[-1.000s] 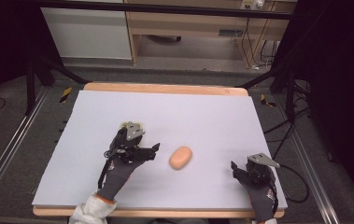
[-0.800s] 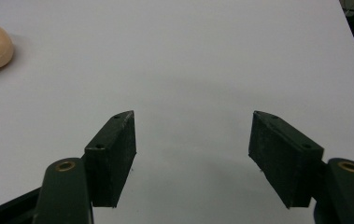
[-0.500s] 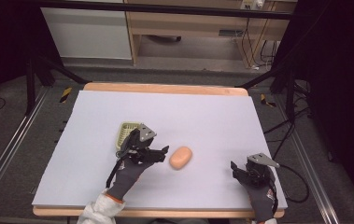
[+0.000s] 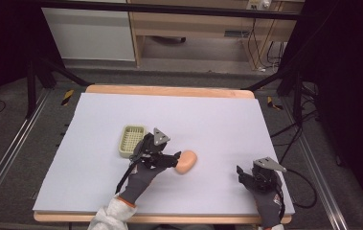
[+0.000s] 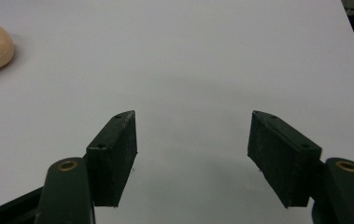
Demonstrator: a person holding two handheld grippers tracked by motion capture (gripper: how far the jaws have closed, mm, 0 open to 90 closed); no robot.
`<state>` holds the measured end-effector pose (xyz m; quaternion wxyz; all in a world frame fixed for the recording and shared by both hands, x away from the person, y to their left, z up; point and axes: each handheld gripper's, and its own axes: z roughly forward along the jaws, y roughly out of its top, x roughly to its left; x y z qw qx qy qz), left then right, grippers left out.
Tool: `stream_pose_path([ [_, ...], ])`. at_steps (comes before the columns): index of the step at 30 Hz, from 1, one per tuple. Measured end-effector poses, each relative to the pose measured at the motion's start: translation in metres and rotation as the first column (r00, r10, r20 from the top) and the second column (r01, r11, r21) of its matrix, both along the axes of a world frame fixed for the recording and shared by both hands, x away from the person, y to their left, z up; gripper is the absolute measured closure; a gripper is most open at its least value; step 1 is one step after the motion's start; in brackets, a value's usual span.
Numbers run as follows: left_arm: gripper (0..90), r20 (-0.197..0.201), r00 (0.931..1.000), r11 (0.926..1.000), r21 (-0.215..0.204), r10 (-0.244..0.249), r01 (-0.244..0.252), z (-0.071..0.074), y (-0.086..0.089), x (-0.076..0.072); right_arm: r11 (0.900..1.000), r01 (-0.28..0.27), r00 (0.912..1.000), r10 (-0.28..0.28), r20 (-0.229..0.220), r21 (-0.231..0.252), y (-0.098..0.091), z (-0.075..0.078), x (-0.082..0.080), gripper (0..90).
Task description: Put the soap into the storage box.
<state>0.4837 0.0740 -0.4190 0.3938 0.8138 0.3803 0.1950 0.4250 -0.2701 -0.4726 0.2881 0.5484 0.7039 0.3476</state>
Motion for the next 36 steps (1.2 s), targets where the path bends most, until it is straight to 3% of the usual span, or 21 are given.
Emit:
stream_pose_path([
  [5,16.6,-0.013,0.9999,0.9999,-0.013,-0.007,0.006,-0.003,-0.006,0.001,1.0,0.0,1.0,0.0,-0.003,0.001,0.0,0.0,0.0,32.9],
  [20,16.1,-0.027,0.999,0.9991,0.023,-0.036,0.036,-0.012,-0.021,0.0,1.0,0.003,1.0,-0.003,-0.002,0.005,0.0,0.0,-0.001,33.6],
  [36,13.5,-0.075,0.9953,0.996,0.062,-0.06,0.065,-0.026,-0.038,0.005,0.9999,-0.001,1.0,0.001,-0.007,0.012,0.0,0.0,0.0,35.5],
])
